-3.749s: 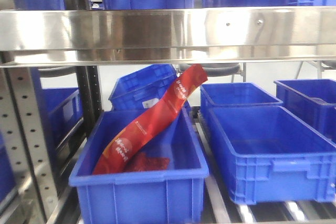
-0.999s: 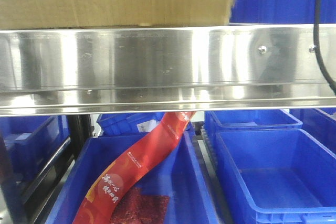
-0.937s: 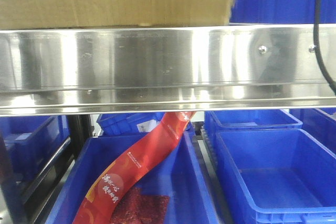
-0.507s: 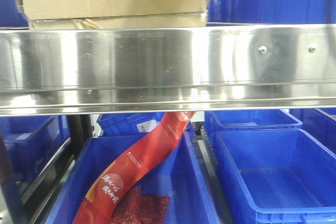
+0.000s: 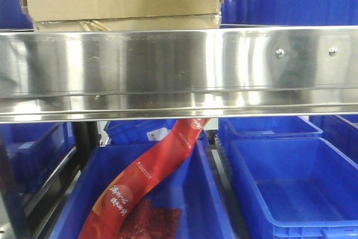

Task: Stack two boxes on right shelf middle

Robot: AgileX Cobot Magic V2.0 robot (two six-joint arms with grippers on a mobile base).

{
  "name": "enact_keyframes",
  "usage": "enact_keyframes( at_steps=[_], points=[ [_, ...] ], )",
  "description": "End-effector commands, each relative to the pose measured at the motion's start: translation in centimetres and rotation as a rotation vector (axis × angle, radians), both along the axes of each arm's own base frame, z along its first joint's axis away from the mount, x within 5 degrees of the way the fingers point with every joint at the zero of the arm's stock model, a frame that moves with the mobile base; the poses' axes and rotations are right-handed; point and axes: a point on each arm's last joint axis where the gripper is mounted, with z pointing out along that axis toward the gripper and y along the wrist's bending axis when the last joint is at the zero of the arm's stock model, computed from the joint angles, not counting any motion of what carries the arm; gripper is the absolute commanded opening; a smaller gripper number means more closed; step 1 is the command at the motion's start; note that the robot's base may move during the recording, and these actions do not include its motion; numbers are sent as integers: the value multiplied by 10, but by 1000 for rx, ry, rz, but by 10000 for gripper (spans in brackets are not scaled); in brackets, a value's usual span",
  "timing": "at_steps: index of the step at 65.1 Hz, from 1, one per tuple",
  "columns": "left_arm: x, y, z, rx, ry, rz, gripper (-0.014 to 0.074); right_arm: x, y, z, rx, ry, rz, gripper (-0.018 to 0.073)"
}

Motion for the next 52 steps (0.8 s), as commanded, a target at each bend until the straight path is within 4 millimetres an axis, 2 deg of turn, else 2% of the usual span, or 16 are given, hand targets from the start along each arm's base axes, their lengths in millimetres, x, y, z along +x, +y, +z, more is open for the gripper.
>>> enact_keyframes(
  at_steps=[1, 6, 11, 24, 31, 42, 52],
  points=[
    [-18, -5, -2, -38, -91, -33, -111, -8, -4, 0, 7, -76, 40, -162],
    [-31, -3, -15, -61, -135, -36, -111, -14, -12, -4, 73, -111, 37, -162],
    [-47, 5, -31, -88, -174, -19, -111, -24, -34, -8, 146, -153, 2, -162],
    [-91, 28, -69, -122, -277, 38, -111, -62, -75, -27, 137, -221, -35, -162],
    [-119, 36, -86, -132, -345, 47, -111, -92, -86, -46, 89, -258, -7, -162],
    [-153, 42, -110, -135, -367, 46, -111, -138, -101, -79, 65, -258, 1, -162],
    [-178, 47, -112, -127, -434, 44, -111, -170, -112, -87, 76, -295, -9, -162]
  ],
)
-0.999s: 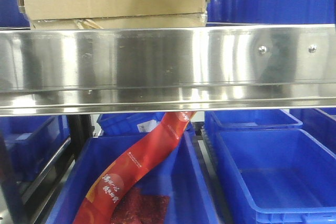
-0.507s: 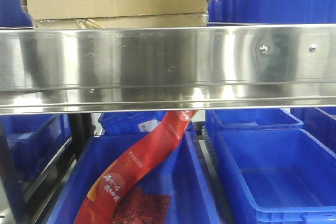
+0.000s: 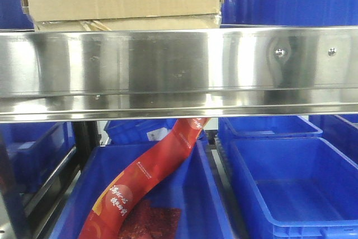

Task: Stack two boxes on right shelf middle

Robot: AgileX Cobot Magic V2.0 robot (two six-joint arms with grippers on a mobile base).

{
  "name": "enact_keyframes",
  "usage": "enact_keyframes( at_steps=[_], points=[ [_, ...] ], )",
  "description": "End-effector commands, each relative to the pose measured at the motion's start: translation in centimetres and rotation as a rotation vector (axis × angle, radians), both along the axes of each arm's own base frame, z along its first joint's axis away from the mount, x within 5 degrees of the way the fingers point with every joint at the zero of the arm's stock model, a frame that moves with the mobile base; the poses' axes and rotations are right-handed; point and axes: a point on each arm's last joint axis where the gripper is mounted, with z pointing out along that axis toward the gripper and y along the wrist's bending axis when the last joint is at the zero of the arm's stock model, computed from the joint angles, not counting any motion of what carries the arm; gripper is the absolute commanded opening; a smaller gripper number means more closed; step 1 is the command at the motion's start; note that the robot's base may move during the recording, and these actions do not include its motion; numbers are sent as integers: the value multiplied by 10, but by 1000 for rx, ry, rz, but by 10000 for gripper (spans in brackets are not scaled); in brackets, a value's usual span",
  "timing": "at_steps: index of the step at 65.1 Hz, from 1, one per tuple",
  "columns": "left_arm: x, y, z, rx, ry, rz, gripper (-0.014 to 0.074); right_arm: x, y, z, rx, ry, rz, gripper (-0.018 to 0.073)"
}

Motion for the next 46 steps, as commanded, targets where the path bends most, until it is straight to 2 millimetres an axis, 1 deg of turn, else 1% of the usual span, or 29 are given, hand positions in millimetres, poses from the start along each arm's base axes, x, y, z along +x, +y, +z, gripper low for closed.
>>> enact_keyframes(
  at_steps=[1, 11, 20, 33, 42, 46],
  points=[
    [-12, 3, 4, -7, -64, 4, -111, -18, -7, 3, -7, -57, -5, -162],
    [-22, 4, 9, -16, -116, 4, -111, -39, -14, 12, 16, -124, -12, -162],
    [-23, 5, 9, -17, -118, 4, -111, -48, -15, 20, 35, -197, 11, -162],
    [-23, 5, 9, -17, -118, 4, -111, -51, -13, 26, 49, -263, 45, -162],
    [-23, 5, 9, -17, -118, 4, -111, -52, -14, 24, 43, -242, 30, -162],
    [-23, 5, 9, -17, -118, 4, -111, -54, -16, 19, -18, -230, 19, -162]
  ],
)
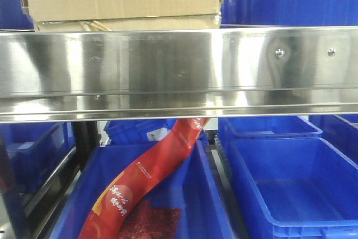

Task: Stack two boxes on right shelf middle

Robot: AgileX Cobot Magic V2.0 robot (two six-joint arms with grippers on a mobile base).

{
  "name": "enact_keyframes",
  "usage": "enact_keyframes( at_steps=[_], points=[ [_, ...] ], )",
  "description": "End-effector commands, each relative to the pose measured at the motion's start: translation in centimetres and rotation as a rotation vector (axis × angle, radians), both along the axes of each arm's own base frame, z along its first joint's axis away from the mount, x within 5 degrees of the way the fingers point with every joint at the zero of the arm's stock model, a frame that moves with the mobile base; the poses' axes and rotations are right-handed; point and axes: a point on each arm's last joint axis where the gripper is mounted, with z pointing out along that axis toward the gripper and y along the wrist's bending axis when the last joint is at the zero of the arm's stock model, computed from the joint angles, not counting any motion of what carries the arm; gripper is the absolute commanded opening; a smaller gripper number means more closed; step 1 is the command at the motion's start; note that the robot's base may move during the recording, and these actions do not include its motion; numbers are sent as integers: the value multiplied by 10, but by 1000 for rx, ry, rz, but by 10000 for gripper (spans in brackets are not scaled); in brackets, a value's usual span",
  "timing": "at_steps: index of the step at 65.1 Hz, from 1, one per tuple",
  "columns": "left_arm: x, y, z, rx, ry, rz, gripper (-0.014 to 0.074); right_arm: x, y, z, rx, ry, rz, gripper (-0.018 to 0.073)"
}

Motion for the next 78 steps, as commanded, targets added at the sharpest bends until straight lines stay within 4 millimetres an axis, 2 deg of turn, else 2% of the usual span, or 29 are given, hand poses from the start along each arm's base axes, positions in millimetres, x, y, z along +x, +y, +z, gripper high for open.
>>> enact_keyframes(
  at_steps=[1, 8, 17, 24, 41, 62, 78],
  points=[
    [-1, 1, 1, -4, -22, 4, -111, -5, -3, -5, -95, -10, -22, -162],
    [-1, 1, 1, -4, -22, 4, -111, -15, -5, -17, -208, -20, -25, -162],
    [-1, 1, 1, -4, -22, 4, -111, -24, -14, -37, -182, -12, -109, -162],
    [-1, 1, 1, -4, -22, 4, -111, -26, -20, -65, -73, -28, -183, -162],
    [-1, 1, 1, -4, -22, 4, -111, -35, -24, -139, -129, 42, -244, -162],
    [-1, 1, 1, -4, -22, 4, -111, -43, -23, -202, -82, 75, -233, -162],
    [-1, 1, 2, -5, -28, 3, -111, -43, -23, -202, -83, 66, -234, -162]
  ],
)
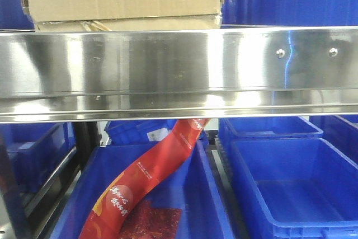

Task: Stack two boxes on right shelf middle

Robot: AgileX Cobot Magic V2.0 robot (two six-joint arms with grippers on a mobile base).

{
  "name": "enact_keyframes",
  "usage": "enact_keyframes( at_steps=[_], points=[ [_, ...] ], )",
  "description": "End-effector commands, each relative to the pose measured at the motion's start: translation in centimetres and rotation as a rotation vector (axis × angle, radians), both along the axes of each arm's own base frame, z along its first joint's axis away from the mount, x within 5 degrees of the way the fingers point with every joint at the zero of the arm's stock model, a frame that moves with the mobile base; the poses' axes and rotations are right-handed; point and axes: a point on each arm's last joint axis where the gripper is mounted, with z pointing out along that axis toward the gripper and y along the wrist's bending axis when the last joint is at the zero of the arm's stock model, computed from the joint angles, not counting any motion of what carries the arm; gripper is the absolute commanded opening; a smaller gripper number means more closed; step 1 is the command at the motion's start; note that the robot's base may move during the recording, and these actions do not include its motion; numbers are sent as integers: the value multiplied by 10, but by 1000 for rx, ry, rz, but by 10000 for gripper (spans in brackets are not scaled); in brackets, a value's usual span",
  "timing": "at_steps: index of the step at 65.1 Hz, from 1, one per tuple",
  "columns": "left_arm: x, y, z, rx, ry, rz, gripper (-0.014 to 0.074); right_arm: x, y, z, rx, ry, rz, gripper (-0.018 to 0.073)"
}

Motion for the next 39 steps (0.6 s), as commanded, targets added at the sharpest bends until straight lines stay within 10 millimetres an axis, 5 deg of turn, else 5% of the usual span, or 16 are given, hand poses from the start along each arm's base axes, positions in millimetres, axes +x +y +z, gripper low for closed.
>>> enact_keyframes(
  at_steps=[1, 39],
  points=[
    [-1, 0, 2, -4, -23, 3, -111, -1, -1, 4, -2, -54, -8, -162],
    [-1, 0, 2, -4, -23, 3, -111, -1, -1, 9, -4, -111, -13, -162]
  ],
)
